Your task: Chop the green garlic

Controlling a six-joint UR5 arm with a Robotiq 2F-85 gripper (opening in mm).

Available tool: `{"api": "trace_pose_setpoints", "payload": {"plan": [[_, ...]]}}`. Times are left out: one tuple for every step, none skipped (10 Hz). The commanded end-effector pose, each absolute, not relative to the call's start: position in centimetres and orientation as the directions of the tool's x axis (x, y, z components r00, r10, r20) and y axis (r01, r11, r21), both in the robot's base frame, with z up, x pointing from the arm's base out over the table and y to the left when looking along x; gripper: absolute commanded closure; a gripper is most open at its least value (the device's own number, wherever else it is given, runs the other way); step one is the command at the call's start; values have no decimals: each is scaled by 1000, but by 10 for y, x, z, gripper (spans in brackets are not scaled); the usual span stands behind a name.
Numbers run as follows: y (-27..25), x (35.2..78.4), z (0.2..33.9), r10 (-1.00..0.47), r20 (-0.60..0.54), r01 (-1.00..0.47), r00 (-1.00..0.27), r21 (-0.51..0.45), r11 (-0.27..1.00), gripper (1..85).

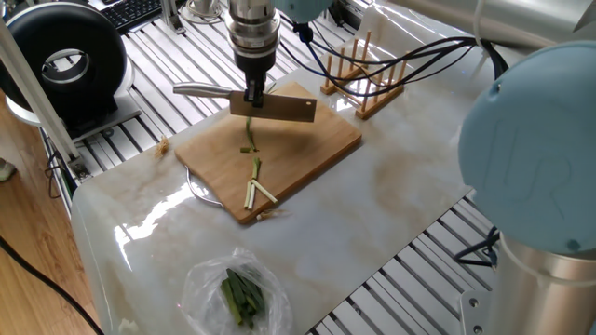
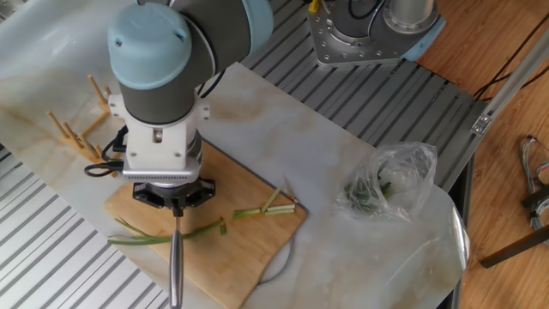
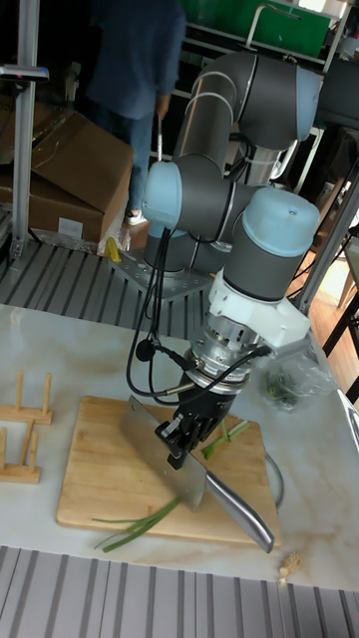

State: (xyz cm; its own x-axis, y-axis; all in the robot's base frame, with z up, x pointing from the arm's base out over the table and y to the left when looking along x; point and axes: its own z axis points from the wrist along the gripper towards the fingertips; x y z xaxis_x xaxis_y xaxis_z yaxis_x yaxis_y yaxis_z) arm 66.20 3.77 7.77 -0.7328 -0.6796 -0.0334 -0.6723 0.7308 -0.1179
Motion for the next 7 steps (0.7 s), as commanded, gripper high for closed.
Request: {"api": "trace_pose_setpoints", "payload": {"plan": [[33, 660, 75, -676, -20, -670, -737, -117, 733, 843], [32, 660, 74, -676, -17, -670, -737, -117, 733, 843], [33, 660, 74, -676, -19, -670, -737, -115, 734, 843], [35, 659, 73, -675, -17, -670, -737, -111, 734, 843], [33, 657, 72, -677, -4, -673, -736, -114, 731, 843], [31, 655, 71, -678, 8, -674, -735, -117, 729, 843], [30, 654, 70, -678, 11, -674, -735, -116, 729, 843]]}}
